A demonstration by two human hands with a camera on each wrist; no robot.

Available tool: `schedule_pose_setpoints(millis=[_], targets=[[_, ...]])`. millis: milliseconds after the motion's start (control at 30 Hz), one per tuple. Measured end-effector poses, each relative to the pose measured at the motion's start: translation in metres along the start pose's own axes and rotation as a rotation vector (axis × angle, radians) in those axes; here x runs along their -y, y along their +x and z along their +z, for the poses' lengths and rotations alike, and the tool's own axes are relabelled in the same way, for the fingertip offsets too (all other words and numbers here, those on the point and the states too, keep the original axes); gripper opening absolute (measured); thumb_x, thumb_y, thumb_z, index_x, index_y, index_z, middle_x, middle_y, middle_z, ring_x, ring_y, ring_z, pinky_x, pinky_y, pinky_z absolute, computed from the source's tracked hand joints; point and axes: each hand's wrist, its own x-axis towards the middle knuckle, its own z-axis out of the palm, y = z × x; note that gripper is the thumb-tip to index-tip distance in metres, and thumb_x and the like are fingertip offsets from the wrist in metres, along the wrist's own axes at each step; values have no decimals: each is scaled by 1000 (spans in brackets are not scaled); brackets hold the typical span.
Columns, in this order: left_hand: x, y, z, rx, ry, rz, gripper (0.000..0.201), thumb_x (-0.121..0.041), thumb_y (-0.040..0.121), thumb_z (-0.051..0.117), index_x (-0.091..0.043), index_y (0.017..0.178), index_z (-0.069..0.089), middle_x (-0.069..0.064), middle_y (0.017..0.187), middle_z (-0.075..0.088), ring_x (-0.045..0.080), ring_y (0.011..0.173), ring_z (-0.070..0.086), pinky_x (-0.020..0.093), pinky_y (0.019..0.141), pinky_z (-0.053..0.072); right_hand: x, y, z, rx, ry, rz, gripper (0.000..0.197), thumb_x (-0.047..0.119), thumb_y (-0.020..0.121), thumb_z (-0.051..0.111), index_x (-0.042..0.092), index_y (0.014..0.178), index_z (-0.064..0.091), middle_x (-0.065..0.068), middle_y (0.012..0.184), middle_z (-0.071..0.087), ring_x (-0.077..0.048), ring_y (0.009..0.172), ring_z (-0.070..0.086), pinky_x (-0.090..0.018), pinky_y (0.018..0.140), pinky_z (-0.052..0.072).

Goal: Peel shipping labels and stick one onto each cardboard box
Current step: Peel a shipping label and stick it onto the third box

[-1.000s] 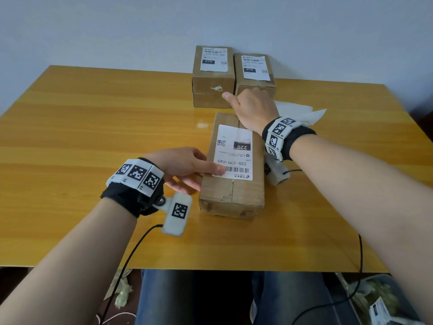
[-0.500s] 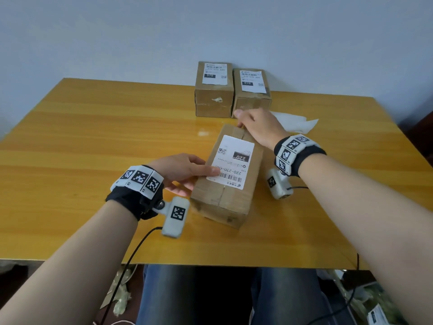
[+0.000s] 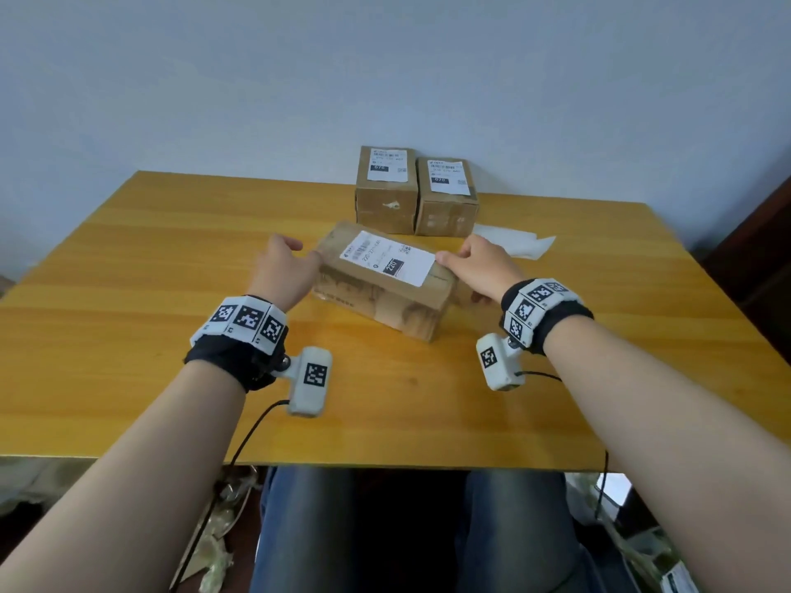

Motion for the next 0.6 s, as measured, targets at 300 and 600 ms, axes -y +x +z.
schedule_pose_setpoints(millis=[300,600], targets=[[-13,9,25,-6,22,167,47,-42,106,44,-15,145,44,7,135,58,22,99,63,35,77,51,3,-26,-7,272,241,-148,53,30,92,77,28,140,53,6,145,55,-17,99,71,-35,52,61],[-38,34,53,-31,485,523,47,-46,105,39,-17,141,49,8,138,58,32,127,53,48,100,49,13,-40,2,402,386,-105,70,17,92,78,26,152,42,-3,128,60,-18,67,73,-37,62,65]])
